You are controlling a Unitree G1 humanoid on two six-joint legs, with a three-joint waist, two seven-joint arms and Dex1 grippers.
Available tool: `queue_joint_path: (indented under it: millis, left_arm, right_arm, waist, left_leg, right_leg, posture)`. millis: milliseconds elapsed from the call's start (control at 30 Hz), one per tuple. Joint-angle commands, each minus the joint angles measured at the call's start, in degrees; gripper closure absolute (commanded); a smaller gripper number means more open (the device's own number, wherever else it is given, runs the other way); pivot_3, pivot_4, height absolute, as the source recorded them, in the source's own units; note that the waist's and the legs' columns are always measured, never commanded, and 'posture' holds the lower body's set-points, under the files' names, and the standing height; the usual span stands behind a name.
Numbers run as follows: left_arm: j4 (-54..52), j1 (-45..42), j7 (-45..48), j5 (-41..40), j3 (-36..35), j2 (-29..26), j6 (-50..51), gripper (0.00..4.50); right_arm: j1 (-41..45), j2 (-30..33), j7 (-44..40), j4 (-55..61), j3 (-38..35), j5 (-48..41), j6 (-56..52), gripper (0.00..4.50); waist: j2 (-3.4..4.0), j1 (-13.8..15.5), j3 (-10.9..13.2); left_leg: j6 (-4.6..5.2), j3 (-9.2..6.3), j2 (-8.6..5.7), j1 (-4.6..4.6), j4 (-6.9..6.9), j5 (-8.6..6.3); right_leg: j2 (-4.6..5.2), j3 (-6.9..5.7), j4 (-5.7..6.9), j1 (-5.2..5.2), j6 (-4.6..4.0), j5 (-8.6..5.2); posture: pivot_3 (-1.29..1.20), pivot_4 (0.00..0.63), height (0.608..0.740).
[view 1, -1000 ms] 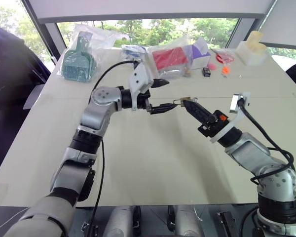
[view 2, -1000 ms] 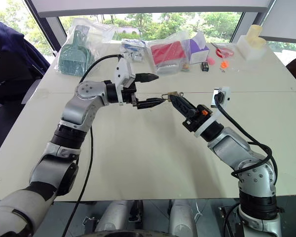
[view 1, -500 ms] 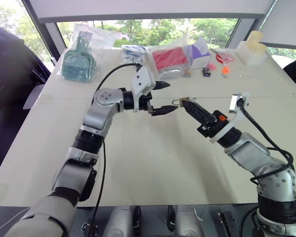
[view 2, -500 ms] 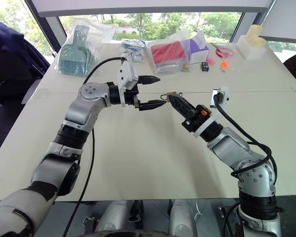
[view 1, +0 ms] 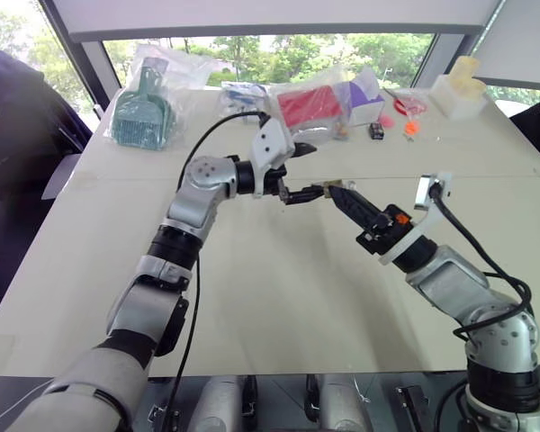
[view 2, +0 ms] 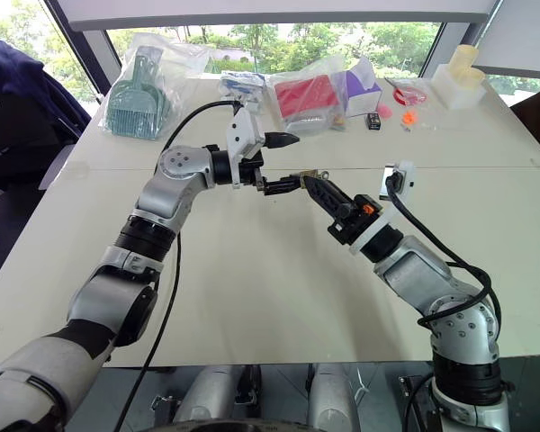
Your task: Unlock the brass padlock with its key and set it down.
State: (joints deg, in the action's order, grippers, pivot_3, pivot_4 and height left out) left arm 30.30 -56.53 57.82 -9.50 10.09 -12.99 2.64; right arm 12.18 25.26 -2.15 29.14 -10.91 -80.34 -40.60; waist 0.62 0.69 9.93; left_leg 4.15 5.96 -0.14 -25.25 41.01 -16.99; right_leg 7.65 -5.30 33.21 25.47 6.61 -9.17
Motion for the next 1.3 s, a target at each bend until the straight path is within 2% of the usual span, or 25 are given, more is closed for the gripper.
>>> queue_joint_path:
  millis: [33, 200, 333, 533, 733, 867, 967, 1033, 1100, 1167, 1233, 1300]
  left_arm:
    - [-0.06, 0.52, -3.44, 3.46, -0.58, -2.28, -3.93, 0.05]
    - [-3.2, 4.9, -5.83, 3.28, -1.74, -3.84, -2.34, 0.05]
    - [-11.56, 9.95, -5.4, -1.29, -3.78, -5.29, 8.03, 0.05]
    - [-27.61, 17.37, -2.68, -9.99, -5.12, -8.44, 23.48, 0.05]
    - [-34.37, 21.0, -3.05, -12.92, -4.83, -10.38, 29.96, 0.05]
    - [-34.59, 21.69, -3.74, -13.15, -4.82, -10.61, 30.46, 0.0]
    - [-34.24, 22.11, -4.0, -13.01, -4.75, -10.66, 30.06, 0.0]
    - [-33.88, 22.67, -4.15, -12.81, -4.71, -10.75, 29.7, 0.0]
    - [-33.66, 23.29, -4.53, -12.44, -4.6, -10.92, 29.39, 0.0]
    - [-34.31, 24.63, -4.56, -12.78, -4.61, -11.31, 29.63, 0.0]
    - [-35.0, 26.0, -4.83, -13.19, -4.76, -11.51, 30.06, 0.0]
    - [-35.34, 27.05, -5.43, -13.41, -5.0, -11.35, 30.17, 0.0]
  right_arm:
    - [-0.45, -0.34, -0.04, 2.26, -0.44, -1.41, 0.53, 4.5]
    - [-1.7, -1.31, -0.06, 0.88, -0.57, -1.7, 0.73, 4.5]
    - [-0.89, -5.34, 0.67, -6.31, -1.57, -2.45, 1.78, 4.5]
    - [2.48, -7.09, 2.95, -20.46, -1.66, 1.25, -0.12, 4.5]
    - [4.74, -6.71, 4.6, -27.83, -0.8, 6.25, -4.4, 4.5]
    - [4.59, -5.79, 4.57, -28.05, -0.66, 10.08, -6.93, 2.72]
    - [3.51, -4.15, 4.15, -25.02, -1.79, 11.04, -8.84, 1.15]
    - [1.44, -0.88, 3.26, -21.12, -2.02, 12.77, -10.44, 0.06]
    - [-1.18, 2.94, 1.59, -16.81, -2.0, 14.76, -11.62, 0.02]
    - [-6.28, 9.31, -1.86, -9.79, -3.31, 16.19, -13.02, 0.02]
    - [-12.83, 16.23, -7.79, -2.57, -6.06, 18.13, -12.69, 0.02]
    - [-18.35, 20.43, -12.9, 1.75, -10.12, 19.21, -11.05, 0.02]
  waist:
    - [0.0, -0.02, 0.0]
    - [0.01, 0.05, -0.01]
    - [0.0, -0.03, 0.0]
    - [0.02, -0.39, -0.01]
    - [0.04, -0.38, -0.01]
    - [0.05, -0.31, -0.02]
    - [0.05, -0.24, -0.02]
    - [0.07, 0.17, -0.03]
    - [0.07, 0.35, -0.04]
    - [0.09, 0.26, -0.05]
    - [0.1, 0.31, -0.04]
    - [0.1, 0.25, -0.03]
  left_leg:
    - [0.0, 0.0, 0.0, 0.0, 0.0, 0.0]
    - [0.0, 0.0, 0.01, 0.01, 0.0, 0.0]
    - [-0.01, 0.0, 0.02, 0.0, 0.0, 0.01]
    - [-0.26, 0.01, 0.01, 0.02, 0.0, 0.15]
    - [-0.43, 0.0, 0.01, 0.03, -0.05, 0.24]
    - [-0.43, 0.0, 0.01, 0.08, -0.05, 0.24]
    - [-0.43, 0.0, 0.01, 0.09, -0.07, 0.25]
    - [-0.43, 0.0, 0.01, 0.09, -0.06, 0.25]
    - [-0.43, -0.03, -0.03, 0.09, -0.05, 0.24]
    - [-0.41, -0.02, -0.05, 0.07, -0.04, 0.23]
    - [-0.38, 0.0, -0.06, 0.04, -0.05, 0.2]
    - [-0.36, -0.01, -0.05, -0.02, -0.06, 0.19]
  right_leg:
    - [0.0, 0.0, 0.0, 0.0, 0.0, 0.0]
    - [0.01, 0.0, 0.01, 0.0, 0.0, 0.0]
    - [0.01, 0.0, 0.02, 0.01, 0.0, 0.01]
    - [0.01, 0.01, 0.03, -0.01, -0.01, 0.0]
    - [-0.02, 0.01, 0.06, 0.01, -0.04, -0.03]
    - [-0.02, 0.01, 0.06, -0.02, -0.17, -0.1]
    - [-0.03, 0.01, 0.07, -0.02, -0.14, -0.09]
    - [-0.02, 0.01, 0.06, -0.04, -0.12, -0.07]
    - [0.02, 0.01, 0.0, -0.09, -0.2, -0.12]
    - [0.04, 0.01, -0.06, -0.11, -0.2, -0.12]
    - [0.06, 0.02, -0.06, -0.08, -0.19, -0.14]
    - [0.06, 0.02, -0.06, -0.02, -0.15, -0.15]
  posture:
    - [0.0, 0.15, 0.735]
    - [0.0, 0.15, 0.735]
    - [0.0, 0.15, 0.735]
    - [0.0, 0.15, 0.735]
    - [0.0, 0.15, 0.735]
    - [0.0, 0.15, 0.735]
    - [0.0, 0.15, 0.735]
    - [0.0, 0.15, 0.735]
    - [0.0, 0.15, 0.735]
    - [0.0, 0.15, 0.735]
    - [0.0, 0.15, 0.735]
    - [0.0, 0.15, 0.735]
